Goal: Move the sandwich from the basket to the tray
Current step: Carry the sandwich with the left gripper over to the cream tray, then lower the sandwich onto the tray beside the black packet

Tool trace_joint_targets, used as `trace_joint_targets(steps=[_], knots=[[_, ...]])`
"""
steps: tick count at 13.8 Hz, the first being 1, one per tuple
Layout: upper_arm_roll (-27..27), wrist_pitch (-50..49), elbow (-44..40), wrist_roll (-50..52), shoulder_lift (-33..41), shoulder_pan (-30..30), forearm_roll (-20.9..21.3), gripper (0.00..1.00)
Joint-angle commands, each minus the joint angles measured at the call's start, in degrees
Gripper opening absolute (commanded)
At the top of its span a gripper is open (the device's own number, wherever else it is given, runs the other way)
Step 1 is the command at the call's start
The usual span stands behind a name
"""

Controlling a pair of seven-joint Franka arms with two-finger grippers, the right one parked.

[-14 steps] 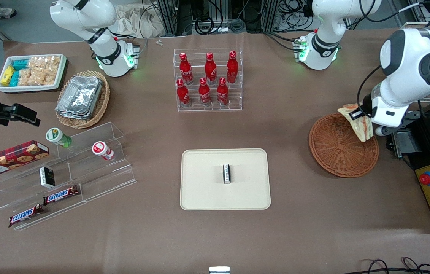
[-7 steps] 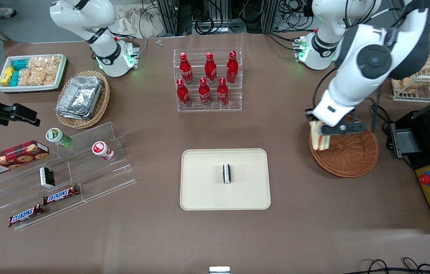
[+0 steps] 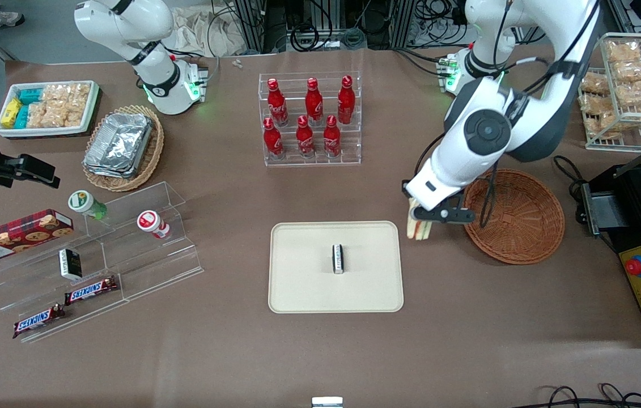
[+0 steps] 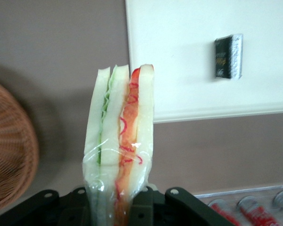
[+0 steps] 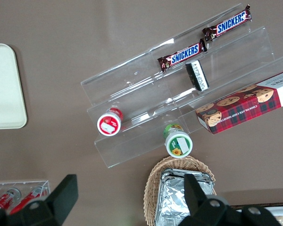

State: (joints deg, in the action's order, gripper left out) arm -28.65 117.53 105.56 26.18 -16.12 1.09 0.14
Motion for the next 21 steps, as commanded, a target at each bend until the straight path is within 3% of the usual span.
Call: trace_joint_targets(steps=[1, 8, 14, 15, 16, 17, 21], knots=[[-0.62, 2.95, -5.71, 4.04, -9.78, 1.98, 4.14, 0.00], [-0.71, 13.08, -9.83, 13.44, -21.84, 3.74, 16.45, 0.00], [-0.62, 13.78, -14.50, 13.89, -29.57, 4.62, 21.83, 0.00], [-0.62, 13.78, -14.59, 13.89, -29.67, 4.62, 21.92, 0.21], [-0.62, 13.78, -14.59, 13.89, -29.76, 4.62, 21.83, 0.85], [-0.62, 13.78, -14.59, 13.89, -29.76, 4.62, 21.92, 1.00], [-0.62, 13.96, -14.59, 13.98, -29.76, 4.62, 21.92, 1.00]])
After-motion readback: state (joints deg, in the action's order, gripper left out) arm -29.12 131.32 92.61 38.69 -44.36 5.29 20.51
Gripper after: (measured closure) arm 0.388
